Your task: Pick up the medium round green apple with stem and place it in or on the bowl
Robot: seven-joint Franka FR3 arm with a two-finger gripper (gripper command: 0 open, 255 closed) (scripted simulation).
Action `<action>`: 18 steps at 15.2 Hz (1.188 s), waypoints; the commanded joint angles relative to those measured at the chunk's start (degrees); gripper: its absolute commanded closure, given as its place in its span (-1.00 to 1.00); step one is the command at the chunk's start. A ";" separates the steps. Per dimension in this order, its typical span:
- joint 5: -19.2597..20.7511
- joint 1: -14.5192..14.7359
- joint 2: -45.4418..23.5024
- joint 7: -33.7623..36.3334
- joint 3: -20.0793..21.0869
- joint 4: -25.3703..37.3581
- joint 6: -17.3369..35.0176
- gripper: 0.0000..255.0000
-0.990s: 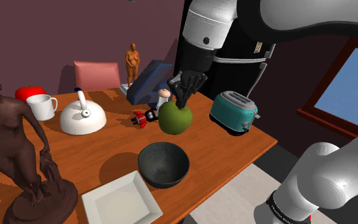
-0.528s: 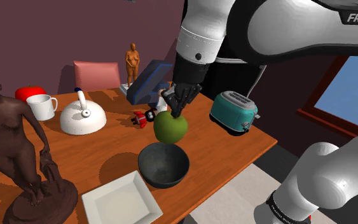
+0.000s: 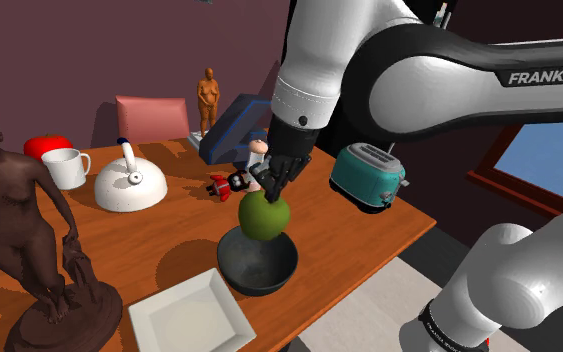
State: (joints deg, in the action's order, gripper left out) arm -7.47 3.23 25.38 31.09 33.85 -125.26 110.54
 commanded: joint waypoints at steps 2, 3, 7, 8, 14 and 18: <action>-0.22 0.15 0.07 0.04 0.29 -2.53 2.50 1.00; -0.25 0.17 -0.03 0.11 0.44 -3.21 3.28 1.00; -0.31 0.21 -0.55 0.47 1.10 -5.85 6.41 1.00; -0.31 0.21 -0.72 0.57 1.28 -6.49 7.20 1.00; -0.29 0.20 -1.04 0.75 1.60 -7.53 8.55 1.00; -0.29 0.20 -1.04 0.75 1.60 -7.53 8.54 -1.00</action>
State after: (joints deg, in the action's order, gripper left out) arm -7.77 3.43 24.34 31.84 35.46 -132.79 119.08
